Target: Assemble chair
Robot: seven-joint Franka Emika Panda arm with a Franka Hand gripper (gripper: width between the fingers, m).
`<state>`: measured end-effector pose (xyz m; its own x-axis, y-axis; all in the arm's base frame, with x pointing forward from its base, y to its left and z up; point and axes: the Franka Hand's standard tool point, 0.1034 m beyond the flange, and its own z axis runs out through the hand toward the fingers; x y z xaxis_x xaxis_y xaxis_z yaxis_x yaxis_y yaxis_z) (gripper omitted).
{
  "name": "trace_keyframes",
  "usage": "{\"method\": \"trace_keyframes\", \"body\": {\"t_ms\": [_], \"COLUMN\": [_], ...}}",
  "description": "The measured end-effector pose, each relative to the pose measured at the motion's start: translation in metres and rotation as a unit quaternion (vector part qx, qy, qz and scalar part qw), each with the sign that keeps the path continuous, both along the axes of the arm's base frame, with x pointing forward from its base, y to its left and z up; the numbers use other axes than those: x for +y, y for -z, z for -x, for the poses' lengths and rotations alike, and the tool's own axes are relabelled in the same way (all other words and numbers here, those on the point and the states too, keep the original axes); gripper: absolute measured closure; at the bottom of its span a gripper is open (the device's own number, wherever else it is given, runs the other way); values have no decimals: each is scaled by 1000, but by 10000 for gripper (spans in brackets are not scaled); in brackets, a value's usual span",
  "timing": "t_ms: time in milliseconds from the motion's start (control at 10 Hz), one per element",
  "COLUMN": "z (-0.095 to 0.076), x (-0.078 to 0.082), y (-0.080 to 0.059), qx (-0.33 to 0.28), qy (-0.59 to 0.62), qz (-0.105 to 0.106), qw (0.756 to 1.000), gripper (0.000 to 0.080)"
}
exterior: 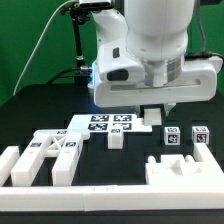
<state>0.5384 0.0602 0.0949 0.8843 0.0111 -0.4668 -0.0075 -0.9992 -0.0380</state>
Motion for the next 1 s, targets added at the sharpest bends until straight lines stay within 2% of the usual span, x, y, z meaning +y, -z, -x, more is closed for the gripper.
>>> {"method": "trace_keyframes", "body": {"t_ms": [100, 200, 300, 400, 600, 800, 900, 1000], "z": [-13, -39, -67, -81, -79, -92, -102, -123], "x": [17, 31, 33, 26, 25, 24, 26, 32], "y": [-15, -36, -55, -57, -53, -53, -53, -59], "qx": [-20, -49, -95, -138, -197, -274, -289, -342], "qy": [-5, -9, -28, -62, -50, -47, -47, -46], "qz": [-5, -19, -31, -46, -39, -35, -36, -38], "qw": [1000, 999, 995, 987, 978, 960, 956, 938], "gripper": [514, 514, 514, 514, 514, 514, 514, 514]}}
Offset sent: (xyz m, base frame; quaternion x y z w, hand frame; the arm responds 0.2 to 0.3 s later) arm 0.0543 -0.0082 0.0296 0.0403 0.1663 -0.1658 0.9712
